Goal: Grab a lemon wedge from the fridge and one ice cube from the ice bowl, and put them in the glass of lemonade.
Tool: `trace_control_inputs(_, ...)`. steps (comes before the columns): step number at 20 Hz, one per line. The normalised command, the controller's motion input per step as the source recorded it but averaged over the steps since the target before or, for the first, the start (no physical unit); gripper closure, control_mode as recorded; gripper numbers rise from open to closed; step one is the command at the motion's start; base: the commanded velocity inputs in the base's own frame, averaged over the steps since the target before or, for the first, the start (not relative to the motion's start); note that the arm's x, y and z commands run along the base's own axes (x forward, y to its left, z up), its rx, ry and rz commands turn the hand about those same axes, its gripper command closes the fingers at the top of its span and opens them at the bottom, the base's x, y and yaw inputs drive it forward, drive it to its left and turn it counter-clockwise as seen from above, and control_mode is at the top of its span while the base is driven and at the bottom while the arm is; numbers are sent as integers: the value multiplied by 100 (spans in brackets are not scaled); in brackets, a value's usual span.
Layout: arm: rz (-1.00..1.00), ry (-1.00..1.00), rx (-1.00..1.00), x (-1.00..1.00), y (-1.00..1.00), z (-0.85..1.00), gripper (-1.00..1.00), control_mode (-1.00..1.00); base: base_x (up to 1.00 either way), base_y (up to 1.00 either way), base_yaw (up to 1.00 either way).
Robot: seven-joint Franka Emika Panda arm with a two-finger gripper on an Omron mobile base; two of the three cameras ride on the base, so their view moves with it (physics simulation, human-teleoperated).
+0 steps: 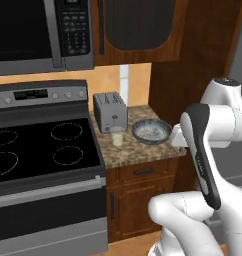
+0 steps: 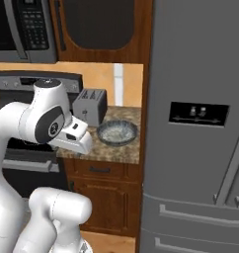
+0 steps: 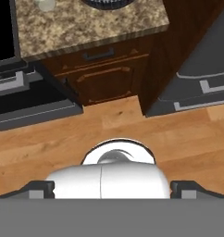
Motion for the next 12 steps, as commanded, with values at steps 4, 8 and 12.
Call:
trace_control_inputs(4, 0, 0, 0, 0, 0, 0, -100, 100, 48, 31, -28)
trace_control_inputs(8, 0, 0, 0, 0, 0, 0, -100, 100, 76, 41, -19)
trace_control_inputs(12, 0, 0, 0, 0, 0, 0, -100, 100, 56, 24, -14)
